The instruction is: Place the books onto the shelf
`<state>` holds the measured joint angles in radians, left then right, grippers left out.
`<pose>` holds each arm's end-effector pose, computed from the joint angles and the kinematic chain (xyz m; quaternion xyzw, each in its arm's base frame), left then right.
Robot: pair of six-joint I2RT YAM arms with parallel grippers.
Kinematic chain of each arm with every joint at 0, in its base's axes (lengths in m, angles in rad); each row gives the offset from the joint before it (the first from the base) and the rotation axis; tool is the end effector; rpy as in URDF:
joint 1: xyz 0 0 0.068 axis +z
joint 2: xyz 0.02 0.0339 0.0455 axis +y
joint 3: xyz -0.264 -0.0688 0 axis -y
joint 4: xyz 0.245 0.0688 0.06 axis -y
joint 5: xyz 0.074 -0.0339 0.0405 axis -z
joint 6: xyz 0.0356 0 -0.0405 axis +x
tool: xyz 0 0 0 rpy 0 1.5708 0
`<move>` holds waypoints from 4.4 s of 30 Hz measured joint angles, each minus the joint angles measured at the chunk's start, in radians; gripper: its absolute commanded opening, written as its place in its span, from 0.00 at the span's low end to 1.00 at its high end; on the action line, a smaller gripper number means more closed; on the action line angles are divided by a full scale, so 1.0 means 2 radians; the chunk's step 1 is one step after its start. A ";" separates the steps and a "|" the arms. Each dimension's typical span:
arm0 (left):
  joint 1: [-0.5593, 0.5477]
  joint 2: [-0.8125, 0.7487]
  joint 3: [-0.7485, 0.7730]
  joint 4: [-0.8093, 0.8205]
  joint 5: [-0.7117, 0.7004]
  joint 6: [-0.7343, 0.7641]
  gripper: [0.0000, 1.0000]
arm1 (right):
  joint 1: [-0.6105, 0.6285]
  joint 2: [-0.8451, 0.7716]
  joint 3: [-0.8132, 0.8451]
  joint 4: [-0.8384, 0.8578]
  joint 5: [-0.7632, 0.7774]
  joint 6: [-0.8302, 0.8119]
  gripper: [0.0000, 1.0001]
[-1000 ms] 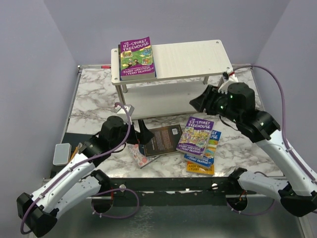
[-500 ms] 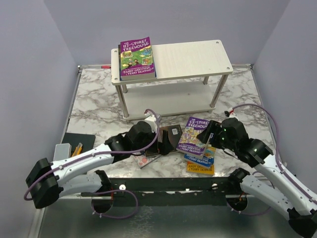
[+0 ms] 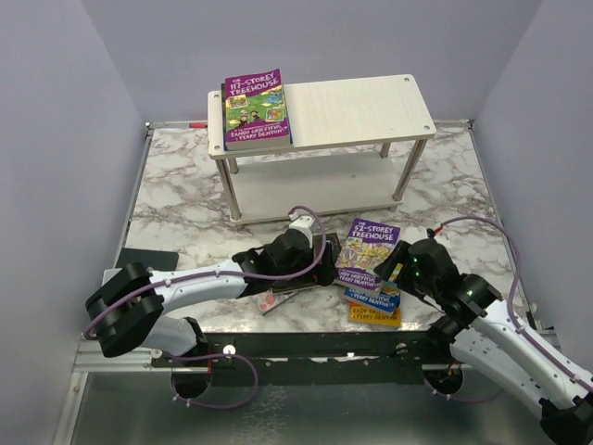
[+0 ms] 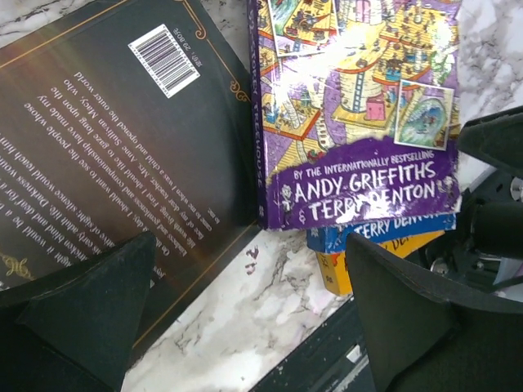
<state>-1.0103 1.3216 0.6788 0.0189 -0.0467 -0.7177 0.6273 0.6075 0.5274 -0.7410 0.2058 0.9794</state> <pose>0.1481 -0.2328 0.2065 0.1192 0.8818 -0.3331 0.3118 0.1066 0.0683 0.2247 0.1991 0.9047 0.1957 0.3217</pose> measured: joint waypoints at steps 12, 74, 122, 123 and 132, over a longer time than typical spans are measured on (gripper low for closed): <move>0.012 0.079 0.008 0.082 0.007 -0.001 0.99 | 0.000 0.031 -0.054 0.093 0.001 0.038 0.80; 0.000 0.068 0.002 0.150 0.073 -0.041 0.99 | 0.000 -0.134 -0.110 0.102 -0.064 0.061 0.01; 0.000 -0.266 -0.162 0.319 0.136 -0.259 0.70 | 0.000 -0.080 -0.019 0.414 -0.332 0.064 0.00; 0.000 -0.265 -0.162 0.324 0.136 -0.261 0.68 | 0.000 -0.079 -0.023 0.421 -0.334 0.067 0.00; 0.000 -0.236 -0.148 0.340 0.149 -0.263 0.36 | 0.000 -0.071 -0.049 0.449 -0.336 0.080 0.01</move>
<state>-1.0103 0.8494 0.3820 0.6991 0.2504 -1.2446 0.6273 0.4648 0.4297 0.1566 -0.4652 1.1400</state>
